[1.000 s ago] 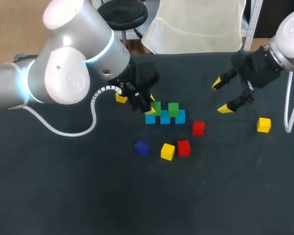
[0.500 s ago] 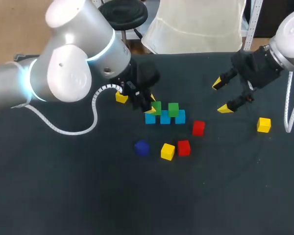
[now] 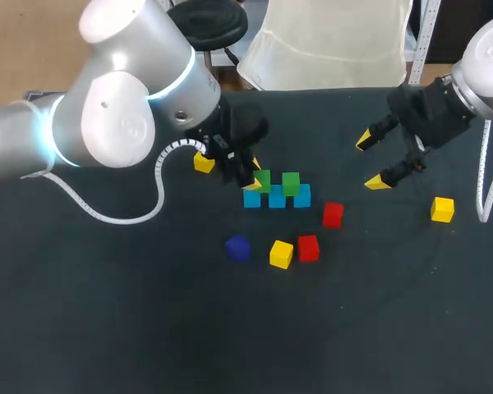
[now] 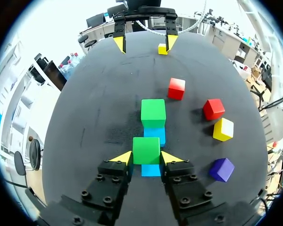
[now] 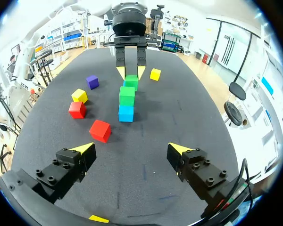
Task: Place the blue cubes, place green cubes on the blue cubes, place the yellow cubes on the green cubes, then place the red cubes on the yellow cubes, and place purple cube on the red cubes.
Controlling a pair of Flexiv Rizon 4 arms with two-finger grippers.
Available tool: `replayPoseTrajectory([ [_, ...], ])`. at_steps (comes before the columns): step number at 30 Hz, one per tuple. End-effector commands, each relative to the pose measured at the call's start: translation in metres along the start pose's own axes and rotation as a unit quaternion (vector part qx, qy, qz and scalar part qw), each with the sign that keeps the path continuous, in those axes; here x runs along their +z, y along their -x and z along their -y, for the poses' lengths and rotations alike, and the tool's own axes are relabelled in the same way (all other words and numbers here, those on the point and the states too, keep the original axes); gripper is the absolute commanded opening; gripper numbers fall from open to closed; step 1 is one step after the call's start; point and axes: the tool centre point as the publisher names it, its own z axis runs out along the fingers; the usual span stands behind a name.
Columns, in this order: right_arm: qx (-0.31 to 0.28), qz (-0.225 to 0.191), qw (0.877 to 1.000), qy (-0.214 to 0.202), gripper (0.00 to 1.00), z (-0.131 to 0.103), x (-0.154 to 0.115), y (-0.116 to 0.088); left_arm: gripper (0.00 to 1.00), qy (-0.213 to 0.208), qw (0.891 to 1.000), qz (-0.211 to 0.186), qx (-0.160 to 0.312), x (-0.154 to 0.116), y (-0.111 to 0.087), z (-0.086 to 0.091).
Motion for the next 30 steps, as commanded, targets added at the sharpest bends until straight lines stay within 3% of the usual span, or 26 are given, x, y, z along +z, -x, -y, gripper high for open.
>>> replayPoseTrajectory([
  [1, 0.000, 0.001, 1.000, 0.001, 1.00, 0.001, 0.000, -0.001, 0.26, -0.003, 1.000, -0.002, 0.002, 0.001, 0.001, -0.003],
  [2, 0.000, 0.001, 1.000, 0.001, 1.00, 0.001, 0.000, -0.001, 0.35, -0.003, 1.000, -0.002, 0.002, 0.001, 0.001, -0.003],
  [11, 0.000, 0.001, 1.000, 0.001, 1.00, 0.001, 0.000, -0.001, 0.49, -0.006, 1.000, -0.003, 0.004, 0.001, 0.003, -0.003],
  [12, 0.000, 0.001, 1.000, 0.001, 1.00, 0.001, 0.000, -0.001, 0.59, -0.006, 1.000, -0.003, 0.005, 0.001, 0.003, -0.003],
  [13, 0.000, 0.001, 1.000, 0.001, 1.00, 0.001, 0.000, -0.001, 0.79, -0.007, 1.000, -0.002, 0.005, 0.001, 0.004, -0.003],
  [14, 0.000, 0.001, 1.000, 0.001, 1.00, 0.001, 0.000, -0.001, 0.91, -0.007, 1.000, -0.002, 0.006, 0.000, 0.004, -0.003],
  [15, 0.000, 0.001, 1.000, 0.001, 1.00, 0.001, 0.000, -0.001, 0.97, -0.007, 1.000, -0.002, 0.006, 0.000, 0.004, -0.003],
  [21, 0.000, 0.001, 1.000, 0.001, 1.00, 0.001, 0.000, -0.001, 1.00, -0.003, 1.000, 0.006, 0.003, -0.007, 0.003, -0.003],
  [30, 0.000, 0.001, 1.000, 0.001, 1.00, 0.001, 0.000, -0.001, 1.00, 0.020, 0.999, 0.026, -0.013, -0.040, -0.006, 0.003],
])
